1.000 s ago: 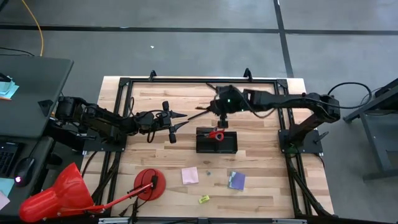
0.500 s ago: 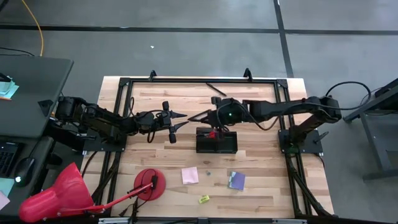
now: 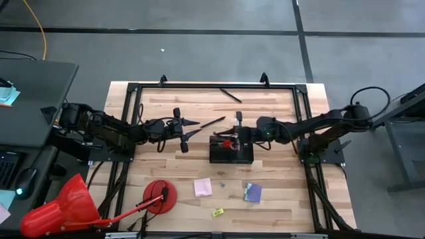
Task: Pick and place office supplies into organizer
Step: Put the black pen into the black desk organizer
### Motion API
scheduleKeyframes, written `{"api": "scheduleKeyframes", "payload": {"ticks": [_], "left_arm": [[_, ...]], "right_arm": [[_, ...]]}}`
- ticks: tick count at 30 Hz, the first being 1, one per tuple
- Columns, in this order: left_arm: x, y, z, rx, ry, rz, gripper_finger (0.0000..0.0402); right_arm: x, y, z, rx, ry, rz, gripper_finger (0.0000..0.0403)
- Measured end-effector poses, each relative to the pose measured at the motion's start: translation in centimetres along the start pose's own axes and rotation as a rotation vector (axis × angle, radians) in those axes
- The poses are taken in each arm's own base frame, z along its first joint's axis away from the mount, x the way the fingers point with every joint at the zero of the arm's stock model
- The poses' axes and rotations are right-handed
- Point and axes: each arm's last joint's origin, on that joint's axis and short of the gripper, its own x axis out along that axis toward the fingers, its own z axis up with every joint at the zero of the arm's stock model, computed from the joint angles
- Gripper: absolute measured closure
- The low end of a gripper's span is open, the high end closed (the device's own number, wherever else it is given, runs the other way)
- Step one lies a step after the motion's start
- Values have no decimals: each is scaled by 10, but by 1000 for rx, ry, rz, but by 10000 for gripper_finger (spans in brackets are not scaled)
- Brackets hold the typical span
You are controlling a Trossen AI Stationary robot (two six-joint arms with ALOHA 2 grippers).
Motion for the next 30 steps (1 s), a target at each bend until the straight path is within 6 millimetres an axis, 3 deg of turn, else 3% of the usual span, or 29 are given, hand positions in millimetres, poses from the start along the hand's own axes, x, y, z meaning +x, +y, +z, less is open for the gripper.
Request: {"api": "scheduleKeyframes", "payload": {"ticks": [6,16,30], "left_arm": [[0,1,6,-15,-62,-5,273],[17,0,34,-155,-104,-60,272],[22,-4,43,-197,-111,-196,272]], "right_arm": [[-9,10,-21,-1,-96,-36,403],[15,13,-39,-50,-28,-138,403],[27,7,-36,-34,-30,-209,403]]}}
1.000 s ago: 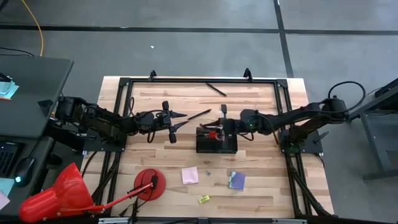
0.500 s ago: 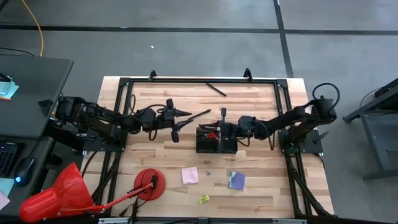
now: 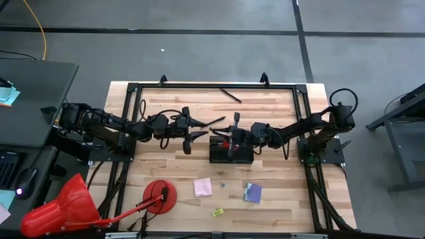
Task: Pick and place office supplies into organizer
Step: Put the black pen into the black desk organizer
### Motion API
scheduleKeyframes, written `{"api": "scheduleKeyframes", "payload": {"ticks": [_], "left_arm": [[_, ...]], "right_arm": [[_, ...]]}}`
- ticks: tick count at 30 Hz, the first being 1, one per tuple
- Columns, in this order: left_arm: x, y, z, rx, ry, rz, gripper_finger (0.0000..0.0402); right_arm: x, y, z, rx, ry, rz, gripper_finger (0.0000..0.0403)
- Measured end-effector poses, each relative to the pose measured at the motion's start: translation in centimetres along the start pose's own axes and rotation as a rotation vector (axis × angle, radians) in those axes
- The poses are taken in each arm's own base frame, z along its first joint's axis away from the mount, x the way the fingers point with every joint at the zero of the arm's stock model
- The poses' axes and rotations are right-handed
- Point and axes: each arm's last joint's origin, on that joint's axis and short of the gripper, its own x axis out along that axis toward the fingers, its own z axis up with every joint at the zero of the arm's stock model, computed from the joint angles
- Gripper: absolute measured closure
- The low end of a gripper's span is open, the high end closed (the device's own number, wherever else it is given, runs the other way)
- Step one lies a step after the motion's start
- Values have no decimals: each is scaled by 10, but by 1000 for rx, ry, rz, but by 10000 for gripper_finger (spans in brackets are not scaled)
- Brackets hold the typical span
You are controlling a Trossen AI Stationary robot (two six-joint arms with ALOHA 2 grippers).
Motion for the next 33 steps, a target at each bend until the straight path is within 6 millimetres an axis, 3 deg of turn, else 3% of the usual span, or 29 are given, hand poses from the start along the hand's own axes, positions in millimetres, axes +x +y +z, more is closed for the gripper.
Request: {"api": "scheduleKeyframes", "payload": {"ticks": [6,17,33], "left_arm": [[0,-2,5,0,-51,-65,272],[10,-1,13,51,-66,-15,273],[25,-3,5,56,-10,-51,286]], "right_arm": [[1,-6,-1,21,-4,-5,403],[1,-7,0,25,-26,25,403],[1,-7,0,24,-32,24,403]]}}
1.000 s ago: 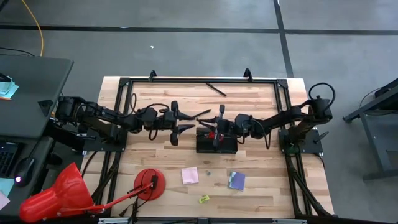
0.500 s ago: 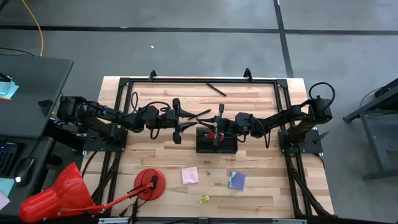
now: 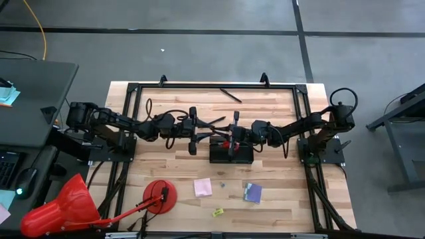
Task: Pick and place office supplies into organizer
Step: Put the black pen into the black desk organizer
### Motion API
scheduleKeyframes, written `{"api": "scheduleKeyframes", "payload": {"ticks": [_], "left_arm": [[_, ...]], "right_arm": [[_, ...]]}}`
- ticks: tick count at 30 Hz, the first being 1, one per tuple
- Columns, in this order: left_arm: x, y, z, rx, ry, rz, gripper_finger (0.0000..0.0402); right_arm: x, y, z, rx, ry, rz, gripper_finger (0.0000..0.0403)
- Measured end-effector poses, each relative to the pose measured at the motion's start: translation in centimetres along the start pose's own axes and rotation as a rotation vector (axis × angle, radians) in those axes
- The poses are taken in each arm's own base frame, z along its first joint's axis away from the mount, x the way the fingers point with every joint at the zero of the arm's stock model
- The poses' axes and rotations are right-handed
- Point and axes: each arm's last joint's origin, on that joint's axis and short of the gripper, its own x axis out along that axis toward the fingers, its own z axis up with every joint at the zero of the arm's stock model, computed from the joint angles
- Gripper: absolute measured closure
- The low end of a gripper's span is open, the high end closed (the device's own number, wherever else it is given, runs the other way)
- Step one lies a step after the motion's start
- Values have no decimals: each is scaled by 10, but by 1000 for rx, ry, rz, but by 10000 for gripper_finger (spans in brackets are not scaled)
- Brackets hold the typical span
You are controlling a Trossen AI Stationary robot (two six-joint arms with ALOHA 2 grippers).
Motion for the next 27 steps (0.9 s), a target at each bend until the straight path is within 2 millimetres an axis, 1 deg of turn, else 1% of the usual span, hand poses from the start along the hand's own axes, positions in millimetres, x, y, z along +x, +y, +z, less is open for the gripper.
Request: {"api": "scheduleKeyframes", "payload": {"ticks": [2,7,11,14,16,20,27], "left_arm": [[0,0,0,0,5,0,306],[0,0,-1,4,9,1,374],[0,0,-1,6,9,3,375],[0,0,-1,3,9,3,356],[0,0,-1,-3,9,2,352],[0,0,-1,-3,15,-1,374],[0,0,-2,-5,25,-2,374]], "right_arm": [[0,0,0,-1,-2,2,403],[0,0,0,-3,-2,3,403],[0,0,0,-1,-1,3,403],[0,0,0,-6,-1,3,403],[0,0,0,-8,-1,2,402],[0,0,0,-7,4,4,396],[0,1,-2,-12,17,9,392]]}}
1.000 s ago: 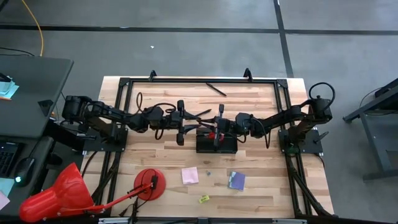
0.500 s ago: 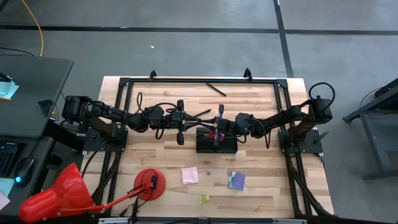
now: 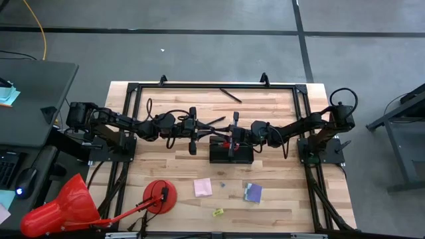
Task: Pick and place office supplies into organizer
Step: Put the black pen into the black desk organizer
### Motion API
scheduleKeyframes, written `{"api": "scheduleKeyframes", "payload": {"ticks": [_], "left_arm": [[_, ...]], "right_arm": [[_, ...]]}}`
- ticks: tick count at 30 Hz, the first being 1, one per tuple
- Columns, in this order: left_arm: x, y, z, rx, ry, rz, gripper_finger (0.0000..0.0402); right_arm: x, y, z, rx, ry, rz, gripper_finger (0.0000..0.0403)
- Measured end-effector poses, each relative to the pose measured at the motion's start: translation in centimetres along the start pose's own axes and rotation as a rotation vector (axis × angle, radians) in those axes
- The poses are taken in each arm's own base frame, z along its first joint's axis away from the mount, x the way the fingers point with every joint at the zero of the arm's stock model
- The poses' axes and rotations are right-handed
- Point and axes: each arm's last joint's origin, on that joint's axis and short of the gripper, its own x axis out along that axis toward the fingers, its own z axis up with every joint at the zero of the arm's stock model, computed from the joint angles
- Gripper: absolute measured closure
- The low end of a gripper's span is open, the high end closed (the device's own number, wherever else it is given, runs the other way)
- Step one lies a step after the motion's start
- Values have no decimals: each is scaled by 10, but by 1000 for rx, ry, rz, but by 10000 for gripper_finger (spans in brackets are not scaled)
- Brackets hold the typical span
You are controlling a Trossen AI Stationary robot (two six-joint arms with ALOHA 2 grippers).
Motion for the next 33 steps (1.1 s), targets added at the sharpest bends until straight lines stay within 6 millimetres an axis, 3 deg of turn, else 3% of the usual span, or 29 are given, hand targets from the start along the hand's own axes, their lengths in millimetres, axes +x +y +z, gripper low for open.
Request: {"api": "scheduleKeyframes", "payload": {"ticks": [5,14,19,28,33], "left_arm": [[0,0,-1,-23,12,0,362],[0,0,-3,-32,29,14,366],[0,0,-4,-36,42,17,364],[0,2,-6,-49,55,88,358],[0,1,-6,-49,54,54,369]], "right_arm": [[0,0,-1,-21,13,4,369],[-4,2,-4,-33,122,-39,251],[-12,-1,2,-69,206,-73,210],[-38,-13,41,-202,185,-139,196],[-46,-24,47,-202,210,-188,209]]}}
